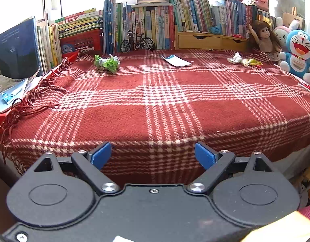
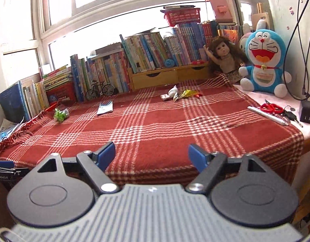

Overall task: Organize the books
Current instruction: 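Bring both tools back over the blanket toward the remaining wrappers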

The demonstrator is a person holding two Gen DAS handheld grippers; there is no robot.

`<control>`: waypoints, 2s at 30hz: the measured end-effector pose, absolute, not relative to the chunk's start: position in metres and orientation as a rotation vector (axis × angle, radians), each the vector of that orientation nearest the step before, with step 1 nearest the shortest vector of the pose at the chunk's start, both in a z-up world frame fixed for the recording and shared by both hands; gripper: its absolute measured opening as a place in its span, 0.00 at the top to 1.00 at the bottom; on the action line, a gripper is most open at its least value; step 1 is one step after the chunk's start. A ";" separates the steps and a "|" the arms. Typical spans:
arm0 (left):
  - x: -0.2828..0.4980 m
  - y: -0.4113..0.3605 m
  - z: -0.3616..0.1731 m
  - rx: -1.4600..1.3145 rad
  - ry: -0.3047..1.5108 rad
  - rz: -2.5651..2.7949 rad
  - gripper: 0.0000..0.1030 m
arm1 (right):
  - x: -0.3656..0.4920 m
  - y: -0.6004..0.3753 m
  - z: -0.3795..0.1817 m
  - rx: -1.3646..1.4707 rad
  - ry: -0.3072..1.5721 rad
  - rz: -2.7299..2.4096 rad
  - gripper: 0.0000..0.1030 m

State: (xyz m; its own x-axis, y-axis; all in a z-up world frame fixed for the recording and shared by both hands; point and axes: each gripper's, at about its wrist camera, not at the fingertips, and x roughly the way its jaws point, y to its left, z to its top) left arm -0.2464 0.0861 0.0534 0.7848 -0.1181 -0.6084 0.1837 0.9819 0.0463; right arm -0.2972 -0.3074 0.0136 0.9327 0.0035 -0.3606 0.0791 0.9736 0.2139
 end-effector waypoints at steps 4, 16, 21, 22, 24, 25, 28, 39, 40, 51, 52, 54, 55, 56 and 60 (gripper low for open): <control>-0.228 0.091 0.053 0.072 0.650 -0.137 0.13 | -0.287 -0.321 0.016 0.254 0.349 -0.078 0.15; -0.165 0.097 0.071 0.061 0.600 -0.071 0.13 | -0.241 -0.349 0.031 0.279 0.287 -0.171 0.15; -0.140 0.091 0.072 0.035 0.611 -0.069 0.13 | -0.212 -0.352 0.039 0.264 0.273 -0.175 0.14; -0.136 0.088 0.071 0.028 0.616 -0.064 0.13 | -0.206 -0.351 0.039 0.271 0.270 -0.173 0.14; -0.131 0.082 0.070 0.004 0.629 -0.063 0.13 | -0.195 -0.350 0.039 0.283 0.269 -0.173 0.14; -0.130 0.079 0.071 -0.009 0.628 -0.076 0.13 | -0.191 -0.349 0.039 0.289 0.264 -0.171 0.14; -0.132 0.065 0.073 0.010 0.591 -0.120 0.13 | -0.186 -0.346 0.041 0.294 0.245 -0.161 0.14; -0.135 0.028 0.086 0.125 0.549 -0.130 0.13 | -0.181 -0.320 0.060 0.257 0.218 -0.088 0.14; -0.137 0.027 0.086 0.136 0.552 -0.125 0.13 | -0.181 -0.320 0.060 0.257 0.218 -0.088 0.14; -0.171 0.021 0.102 0.192 0.533 -0.145 0.13 | -0.207 -0.306 0.080 0.196 0.205 -0.072 0.14; -0.175 0.021 0.105 0.194 0.529 -0.145 0.13 | -0.211 -0.305 0.082 0.190 0.202 -0.070 0.14; -0.183 0.022 0.111 0.200 0.518 -0.143 0.13 | -0.218 -0.304 0.088 0.184 0.196 -0.066 0.14; -0.186 0.022 0.113 0.201 0.514 -0.143 0.13 | -0.226 -0.303 0.092 0.177 0.189 -0.062 0.14; -0.190 0.023 0.116 0.201 0.510 -0.144 0.13 | -0.231 -0.302 0.095 0.173 0.185 -0.062 0.14; -0.210 0.028 0.130 0.200 0.492 -0.161 0.13 | -0.245 -0.301 0.102 0.163 0.170 -0.056 0.14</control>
State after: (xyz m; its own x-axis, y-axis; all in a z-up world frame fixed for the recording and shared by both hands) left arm -0.2095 0.0280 0.1299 0.8692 -0.1049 -0.4832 0.2007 0.9680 0.1508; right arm -0.2448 -0.3010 0.1022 0.9841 -0.0415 -0.1725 0.0689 0.9853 0.1565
